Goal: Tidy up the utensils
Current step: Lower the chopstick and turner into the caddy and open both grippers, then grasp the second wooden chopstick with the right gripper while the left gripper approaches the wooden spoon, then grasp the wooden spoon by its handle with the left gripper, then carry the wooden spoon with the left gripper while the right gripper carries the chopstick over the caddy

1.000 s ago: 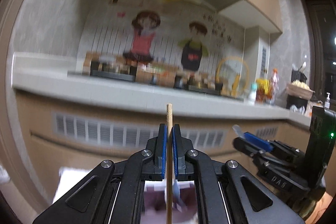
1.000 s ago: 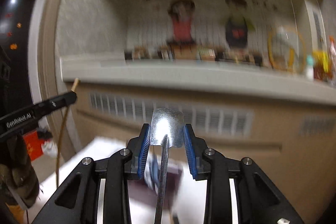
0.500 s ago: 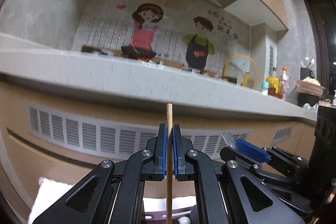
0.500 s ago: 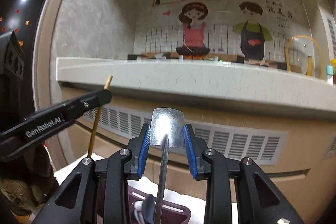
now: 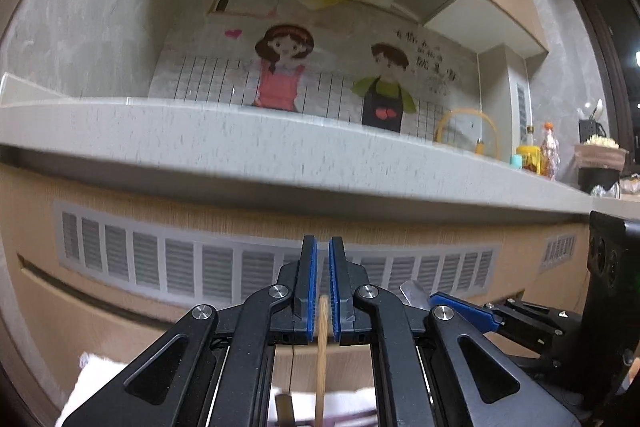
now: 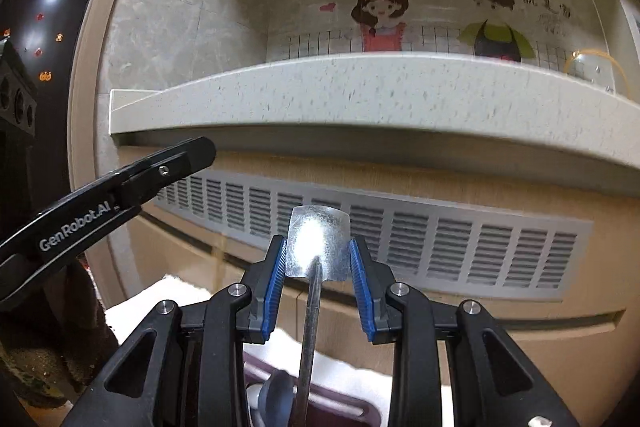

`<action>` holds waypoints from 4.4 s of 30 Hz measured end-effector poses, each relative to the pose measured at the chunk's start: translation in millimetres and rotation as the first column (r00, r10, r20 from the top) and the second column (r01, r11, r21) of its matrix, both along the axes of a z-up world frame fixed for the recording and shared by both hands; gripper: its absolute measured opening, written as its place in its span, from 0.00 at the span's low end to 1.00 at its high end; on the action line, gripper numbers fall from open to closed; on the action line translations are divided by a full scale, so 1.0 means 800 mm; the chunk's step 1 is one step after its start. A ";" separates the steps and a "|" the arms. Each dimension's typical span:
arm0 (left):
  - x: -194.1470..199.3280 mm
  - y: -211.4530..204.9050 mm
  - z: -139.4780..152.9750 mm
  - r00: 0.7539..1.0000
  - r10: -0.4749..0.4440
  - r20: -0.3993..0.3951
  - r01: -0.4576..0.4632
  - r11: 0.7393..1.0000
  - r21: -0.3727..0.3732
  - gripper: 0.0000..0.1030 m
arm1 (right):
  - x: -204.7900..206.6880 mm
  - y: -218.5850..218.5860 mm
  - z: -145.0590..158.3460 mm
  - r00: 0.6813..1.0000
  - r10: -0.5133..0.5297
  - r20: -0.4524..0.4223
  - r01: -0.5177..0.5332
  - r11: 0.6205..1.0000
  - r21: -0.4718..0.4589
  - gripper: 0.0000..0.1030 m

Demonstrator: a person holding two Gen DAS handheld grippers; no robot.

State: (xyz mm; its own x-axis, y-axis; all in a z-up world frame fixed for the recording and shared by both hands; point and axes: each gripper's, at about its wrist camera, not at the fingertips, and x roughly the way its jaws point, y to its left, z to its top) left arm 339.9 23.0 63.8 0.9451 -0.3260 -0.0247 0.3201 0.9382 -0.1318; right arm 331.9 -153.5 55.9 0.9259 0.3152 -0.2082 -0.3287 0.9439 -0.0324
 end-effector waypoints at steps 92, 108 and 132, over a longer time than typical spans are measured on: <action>-0.126 -0.210 -0.182 0.503 0.065 -0.862 0.403 0.865 0.300 0.47 | -0.213 -0.177 -0.137 0.782 -0.066 -0.620 0.000 0.994 -0.107 0.10; -0.190 -0.101 -0.123 0.756 0.019 -0.654 0.219 0.935 0.280 0.30 | -0.091 -0.123 -0.173 0.687 -0.125 -0.716 -0.016 0.982 -0.187 0.18; -0.181 -0.016 0.075 0.953 -0.029 -0.301 0.062 0.993 0.100 0.30 | -0.188 -0.083 0.088 0.954 -0.007 -0.298 0.001 1.000 -0.022 0.06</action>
State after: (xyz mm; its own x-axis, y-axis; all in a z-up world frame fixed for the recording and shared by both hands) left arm 195.3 10.0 123.6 0.8734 -0.3481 -0.3406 0.3240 0.9375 -0.1273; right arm 181.5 -220.1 125.9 0.8218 0.3042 -0.4818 -0.3229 0.9453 0.0460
